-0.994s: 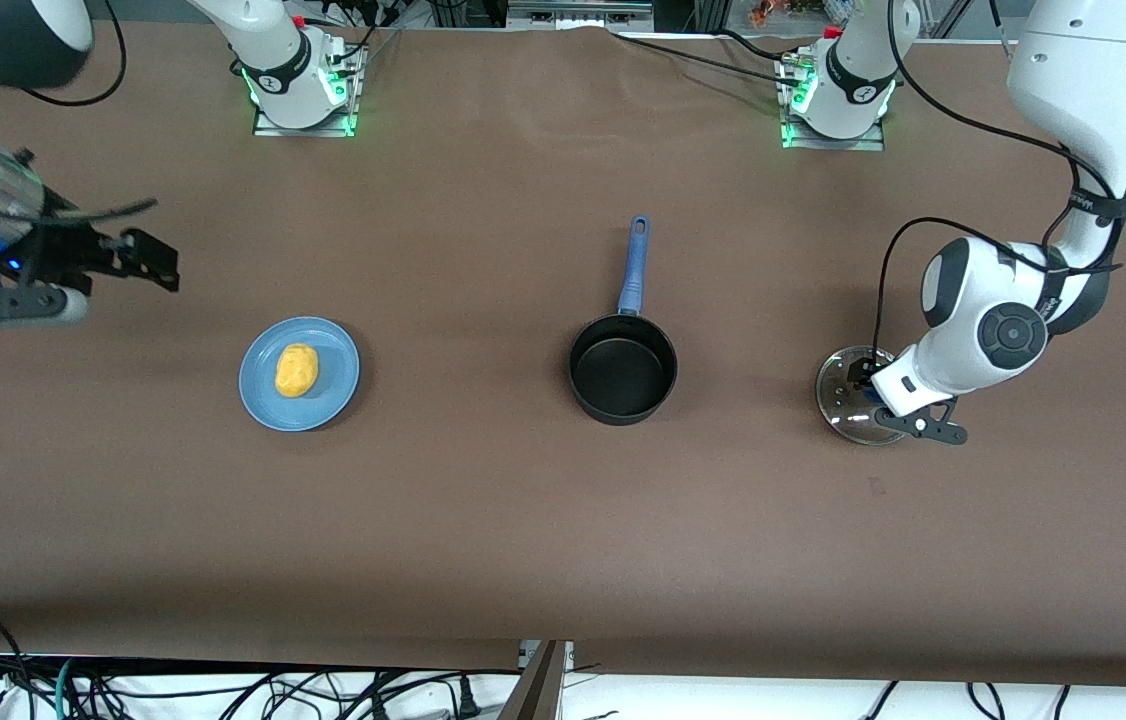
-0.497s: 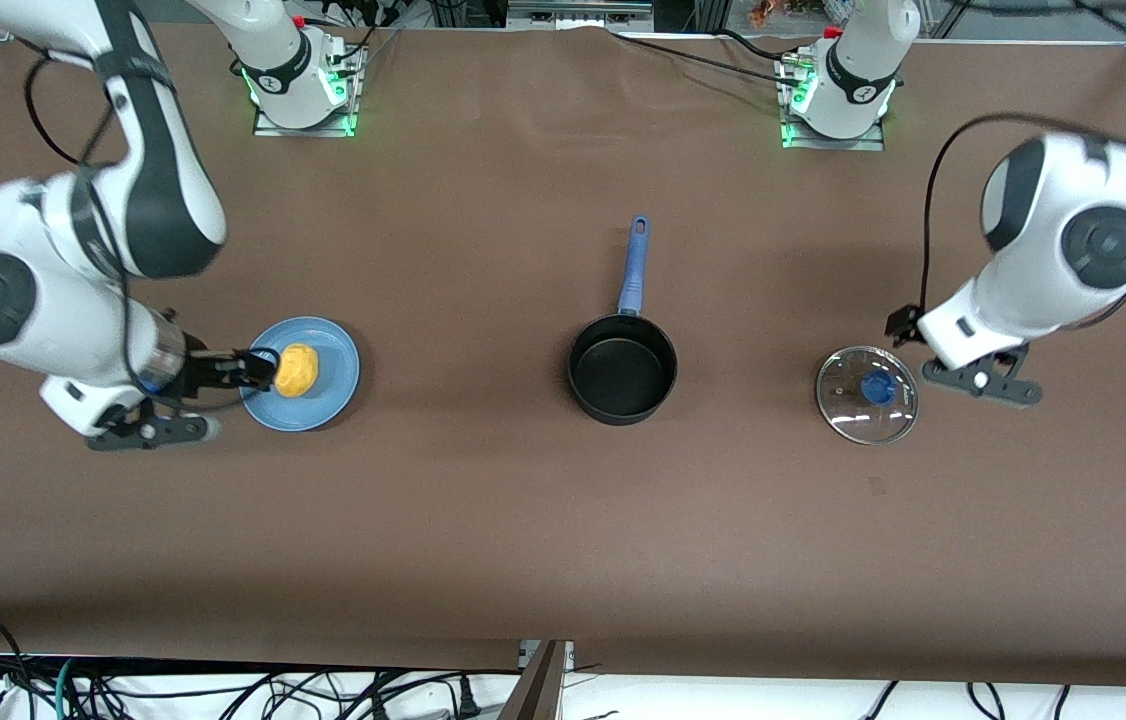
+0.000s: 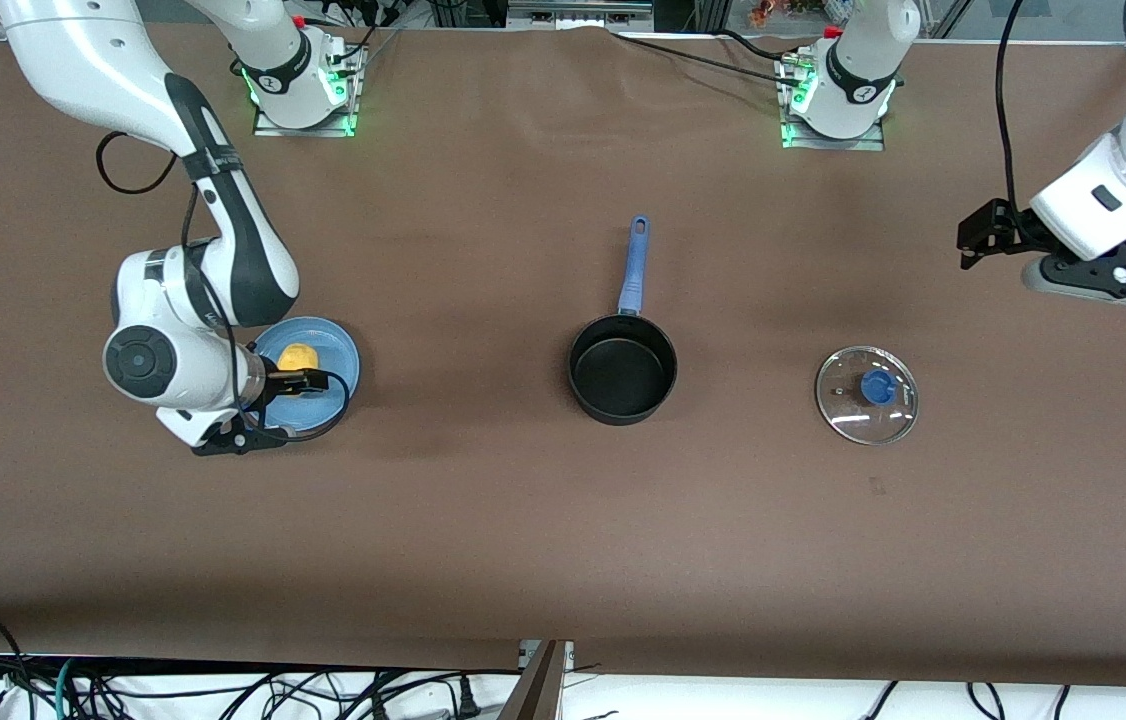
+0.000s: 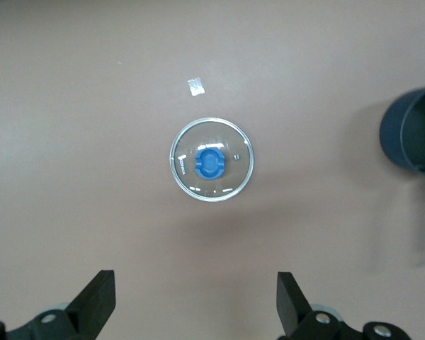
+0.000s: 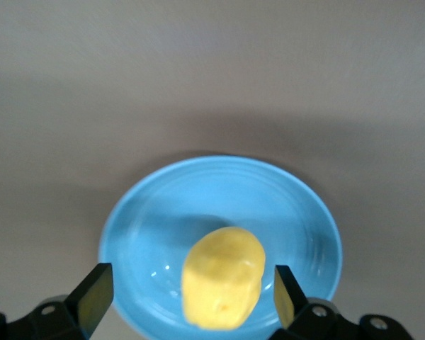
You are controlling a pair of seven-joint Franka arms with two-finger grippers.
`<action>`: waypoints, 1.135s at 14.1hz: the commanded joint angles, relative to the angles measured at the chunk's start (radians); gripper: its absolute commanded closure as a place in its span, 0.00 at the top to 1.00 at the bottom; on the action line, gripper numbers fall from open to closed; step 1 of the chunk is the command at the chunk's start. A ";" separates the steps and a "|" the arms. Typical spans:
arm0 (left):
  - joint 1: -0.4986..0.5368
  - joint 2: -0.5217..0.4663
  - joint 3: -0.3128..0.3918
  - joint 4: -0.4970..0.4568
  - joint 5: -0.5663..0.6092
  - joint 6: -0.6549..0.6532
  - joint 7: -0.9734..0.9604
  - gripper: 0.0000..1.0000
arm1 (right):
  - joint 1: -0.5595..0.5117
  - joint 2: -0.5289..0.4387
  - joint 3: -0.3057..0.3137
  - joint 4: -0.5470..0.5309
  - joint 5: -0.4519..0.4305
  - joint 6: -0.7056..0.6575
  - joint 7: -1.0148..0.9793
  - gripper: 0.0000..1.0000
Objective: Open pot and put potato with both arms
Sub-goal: 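Grasp the yellow potato with the right gripper while the left gripper withdraws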
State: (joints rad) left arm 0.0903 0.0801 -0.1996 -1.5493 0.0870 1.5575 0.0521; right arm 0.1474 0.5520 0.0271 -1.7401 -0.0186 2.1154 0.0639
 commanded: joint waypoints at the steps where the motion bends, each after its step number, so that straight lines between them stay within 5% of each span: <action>1: -0.006 0.032 0.028 0.048 -0.015 -0.023 -0.046 1.00 | -0.026 -0.076 -0.001 -0.182 0.000 0.118 0.002 1.00; 3: -0.088 -0.028 0.142 -0.020 -0.111 -0.005 -0.049 1.00 | -0.032 -0.072 -0.001 -0.208 0.003 0.135 0.005 1.00; 5: -0.103 -0.063 0.167 -0.083 -0.141 0.036 -0.046 1.00 | -0.045 -0.064 -0.001 -0.240 0.005 0.187 0.005 0.93; 6: -0.096 -0.062 0.164 -0.078 -0.138 0.027 -0.048 1.00 | -0.048 -0.063 -0.001 -0.245 0.005 0.202 0.008 0.64; 7: -0.089 -0.062 0.163 -0.080 -0.138 0.023 -0.048 1.00 | -0.048 -0.061 -0.001 -0.242 0.005 0.202 0.032 0.48; 11: -0.086 -0.060 0.161 -0.077 -0.125 -0.004 -0.046 1.00 | -0.046 -0.067 0.007 -0.225 0.006 0.198 0.057 0.18; 13: -0.086 -0.060 0.163 -0.077 -0.115 -0.005 -0.046 1.00 | -0.043 -0.105 0.023 -0.188 0.006 0.183 0.082 0.15; 16: -0.086 -0.056 0.163 -0.063 -0.115 -0.005 -0.044 1.00 | -0.031 -0.118 0.187 -0.034 0.006 0.053 0.311 0.15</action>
State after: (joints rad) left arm 0.0094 0.0444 -0.0416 -1.6051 -0.0310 1.5576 0.0125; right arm 0.1065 0.4569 0.1166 -1.8615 -0.0151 2.2615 0.2215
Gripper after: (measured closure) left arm 0.000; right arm 0.344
